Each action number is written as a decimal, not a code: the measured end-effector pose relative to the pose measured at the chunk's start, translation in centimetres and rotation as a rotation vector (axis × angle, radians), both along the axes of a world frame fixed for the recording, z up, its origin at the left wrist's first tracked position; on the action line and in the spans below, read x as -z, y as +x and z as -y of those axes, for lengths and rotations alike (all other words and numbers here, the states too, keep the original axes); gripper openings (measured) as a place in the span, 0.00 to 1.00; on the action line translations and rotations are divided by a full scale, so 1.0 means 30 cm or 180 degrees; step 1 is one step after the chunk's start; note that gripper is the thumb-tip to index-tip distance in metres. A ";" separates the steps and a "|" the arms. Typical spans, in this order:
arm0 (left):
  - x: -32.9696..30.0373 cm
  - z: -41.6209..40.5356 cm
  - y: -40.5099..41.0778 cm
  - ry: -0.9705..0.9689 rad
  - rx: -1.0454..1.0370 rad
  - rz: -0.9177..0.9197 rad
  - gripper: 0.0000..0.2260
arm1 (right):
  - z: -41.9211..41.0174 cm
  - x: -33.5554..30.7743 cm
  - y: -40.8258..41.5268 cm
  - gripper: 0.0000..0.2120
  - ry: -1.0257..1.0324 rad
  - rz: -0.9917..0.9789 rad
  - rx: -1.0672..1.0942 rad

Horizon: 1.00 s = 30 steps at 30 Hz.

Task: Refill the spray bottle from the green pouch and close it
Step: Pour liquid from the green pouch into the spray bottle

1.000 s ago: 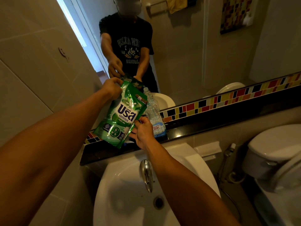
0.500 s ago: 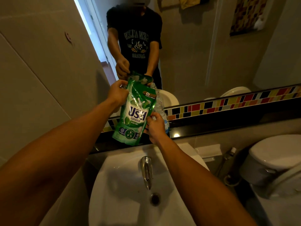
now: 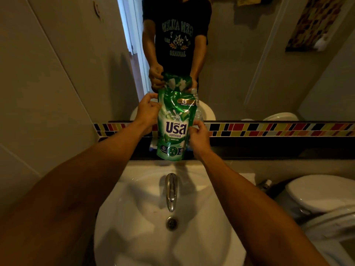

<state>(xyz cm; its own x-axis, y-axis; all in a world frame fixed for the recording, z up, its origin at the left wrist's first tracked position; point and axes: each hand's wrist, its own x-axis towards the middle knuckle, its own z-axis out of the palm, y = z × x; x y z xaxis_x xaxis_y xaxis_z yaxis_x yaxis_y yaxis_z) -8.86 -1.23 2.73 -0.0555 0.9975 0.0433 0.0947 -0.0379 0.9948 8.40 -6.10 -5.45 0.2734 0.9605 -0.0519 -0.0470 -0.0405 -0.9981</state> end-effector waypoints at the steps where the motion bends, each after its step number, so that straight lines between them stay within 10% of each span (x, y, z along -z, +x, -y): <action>1: 0.009 0.004 -0.009 -0.0029 0.0009 0.0103 0.10 | -0.002 -0.002 -0.001 0.08 0.0012 0.0066 -0.0022; 30: 0.160 0.014 -0.699 -0.0081 -0.1186 0.0998 0.08 | -0.291 0.083 -0.719 0.08 -0.0028 0.0574 -0.1017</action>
<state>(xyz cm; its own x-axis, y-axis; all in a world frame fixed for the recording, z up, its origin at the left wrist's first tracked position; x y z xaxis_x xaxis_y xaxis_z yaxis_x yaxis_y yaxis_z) -29.83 -1.66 -2.08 -0.4155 0.9078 -0.0568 -0.2071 -0.0336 0.9777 -13.19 2.62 -7.93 -0.0350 0.9986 -0.0390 0.1463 -0.0334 -0.9887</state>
